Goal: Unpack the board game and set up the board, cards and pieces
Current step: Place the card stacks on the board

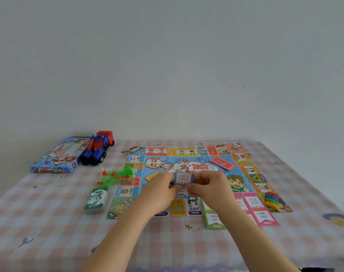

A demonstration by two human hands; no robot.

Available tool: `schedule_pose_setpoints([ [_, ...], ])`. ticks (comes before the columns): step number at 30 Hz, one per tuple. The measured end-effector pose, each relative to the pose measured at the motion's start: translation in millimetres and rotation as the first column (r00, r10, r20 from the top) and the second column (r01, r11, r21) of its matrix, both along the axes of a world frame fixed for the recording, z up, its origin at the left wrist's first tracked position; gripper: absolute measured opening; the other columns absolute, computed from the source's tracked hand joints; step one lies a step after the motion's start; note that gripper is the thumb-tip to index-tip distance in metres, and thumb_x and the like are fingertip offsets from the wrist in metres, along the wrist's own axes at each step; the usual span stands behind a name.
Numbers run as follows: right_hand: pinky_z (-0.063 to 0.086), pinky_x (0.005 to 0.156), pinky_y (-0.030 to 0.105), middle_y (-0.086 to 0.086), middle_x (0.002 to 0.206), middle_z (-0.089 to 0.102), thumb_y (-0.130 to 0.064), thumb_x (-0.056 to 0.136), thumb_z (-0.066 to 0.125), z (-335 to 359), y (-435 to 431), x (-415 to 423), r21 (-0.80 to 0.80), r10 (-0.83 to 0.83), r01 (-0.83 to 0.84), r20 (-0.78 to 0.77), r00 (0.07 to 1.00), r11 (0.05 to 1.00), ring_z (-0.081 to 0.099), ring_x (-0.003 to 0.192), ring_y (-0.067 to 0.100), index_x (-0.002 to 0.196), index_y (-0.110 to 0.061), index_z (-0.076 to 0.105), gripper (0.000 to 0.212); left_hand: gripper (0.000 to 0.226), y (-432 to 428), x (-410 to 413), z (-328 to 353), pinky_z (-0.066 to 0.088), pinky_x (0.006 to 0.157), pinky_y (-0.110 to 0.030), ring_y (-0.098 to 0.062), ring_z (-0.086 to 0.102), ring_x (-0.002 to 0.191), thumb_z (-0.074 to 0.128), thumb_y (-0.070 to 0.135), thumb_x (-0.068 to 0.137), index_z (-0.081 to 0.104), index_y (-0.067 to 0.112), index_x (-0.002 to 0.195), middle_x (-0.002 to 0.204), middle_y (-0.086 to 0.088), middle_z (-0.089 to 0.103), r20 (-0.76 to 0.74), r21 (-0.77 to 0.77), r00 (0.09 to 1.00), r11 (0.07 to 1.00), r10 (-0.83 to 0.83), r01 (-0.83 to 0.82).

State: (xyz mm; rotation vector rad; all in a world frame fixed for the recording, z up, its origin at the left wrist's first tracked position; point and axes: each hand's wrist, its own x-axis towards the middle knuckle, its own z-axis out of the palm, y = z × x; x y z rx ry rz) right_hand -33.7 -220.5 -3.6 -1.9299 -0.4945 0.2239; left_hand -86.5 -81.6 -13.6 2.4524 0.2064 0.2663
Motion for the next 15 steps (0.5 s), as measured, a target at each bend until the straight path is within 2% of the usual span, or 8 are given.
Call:
schedule_pose_setpoints([
  [3, 0.057, 0.059, 0.021, -0.002, 0.074, 0.072, -0.012, 0.082, 0.072, 5.4, -1.2, 1.9, 0.026, -0.011, 0.011, 0.018, 1.0, 1.0, 0.068, 0.063, 0.012, 0.084, -0.021, 0.071, 0.01, 0.031, -0.3, 0.8, 5.2, 0.051, 0.07, -0.023, -0.01, 0.062, 0.086, 0.05, 0.027, 0.097, 0.058, 0.025, 0.126, 0.105, 0.003, 0.068, 0.028, -0.032, 1.0, 0.999, -0.011, 0.011],
  [5, 0.052, 0.051, 0.016, -0.003, 0.074, 0.072, -0.014, 0.081, 0.073, 9.1, -2.8, 3.3, 0.071, -0.043, 0.04, 0.04, 0.998, 0.997, 0.065, 0.058, 0.006, 0.084, -0.023, 0.07, 0.01, 0.025, 1.0, 1.6, 7.4, 0.05, 0.058, -0.022, -0.01, 0.062, 0.071, 0.051, 0.025, 0.096, 0.063, 0.019, 0.117, 0.092, 0.002, 0.068, 0.071, -0.206, 0.996, 0.978, 0.052, -0.036],
  [7, 0.044, 0.045, 0.01, -0.004, 0.074, 0.071, -0.018, 0.082, 0.072, 11.5, -5.0, 5.4, 0.1, -0.074, 0.07, 0.042, 0.996, 0.993, 0.061, 0.051, 0.002, 0.086, -0.025, 0.069, 0.009, 0.021, 4.0, 2.3, 10.6, 0.047, 0.049, -0.016, -0.01, 0.058, 0.058, 0.054, 0.019, 0.095, 0.065, 0.009, 0.111, 0.078, -0.001, 0.065, 0.063, -0.502, 0.986, 0.859, 0.154, -0.102],
  [9, 0.042, 0.043, 0.011, -0.003, 0.074, 0.072, -0.018, 0.083, 0.071, 12.3, -6.3, 5.5, 0.118, -0.049, 0.048, 0.007, 0.999, 0.992, 0.061, 0.05, 0.004, 0.089, -0.023, 0.07, 0.008, 0.02, 5.4, 1.4, 14.8, 0.045, 0.048, -0.014, -0.007, 0.056, 0.052, 0.058, 0.017, 0.093, 0.065, 0.005, 0.106, 0.069, -0.002, 0.061, 0.023, -0.676, 0.981, 0.725, 0.195, -0.128],
  [11, 0.047, 0.045, 0.016, 0.001, 0.074, 0.073, -0.011, 0.084, 0.07, 12.0, -6.0, 4.6, 0.172, -0.013, 0.021, -0.044, 0.999, 0.985, 0.063, 0.052, 0.008, 0.089, -0.018, 0.07, 0.009, 0.017, 4.1, 0.5, 16.5, 0.046, 0.048, -0.015, -0.006, 0.056, 0.053, 0.059, 0.017, 0.092, 0.066, 0.006, 0.104, 0.07, -0.003, 0.061, 0.009, -0.703, 0.984, 0.7, 0.179, -0.121],
  [13, 0.051, 0.049, 0.019, 0.004, 0.072, 0.072, -0.006, 0.083, 0.069, 12.9, -6.2, 3.8, 0.226, 0.005, 0.014, -0.085, 0.996, 0.974, 0.063, 0.053, 0.009, 0.087, -0.015, 0.07, 0.01, 0.018, 2.7, -1.3, 17.4, 0.045, 0.049, -0.016, -0.007, 0.056, 0.057, 0.06, 0.018, 0.092, 0.066, 0.009, 0.107, 0.075, -0.003, 0.064, 0.03, -0.687, 0.984, 0.718, 0.178, -0.109],
  [15, 0.053, 0.052, 0.019, 0.002, 0.069, 0.072, -0.005, 0.083, 0.069, 13.8, -8.1, 5.1, 0.204, 0.024, -0.005, -0.088, 0.996, 0.979, 0.063, 0.052, 0.007, 0.083, -0.016, 0.071, 0.012, 0.022, 6.5, -4.4, 19.2, 0.046, 0.051, -0.02, -0.008, 0.056, 0.06, 0.06, 0.019, 0.092, 0.063, 0.015, 0.113, 0.081, -0.004, 0.065, 0.091, -0.661, 0.973, 0.744, 0.21, -0.099],
])
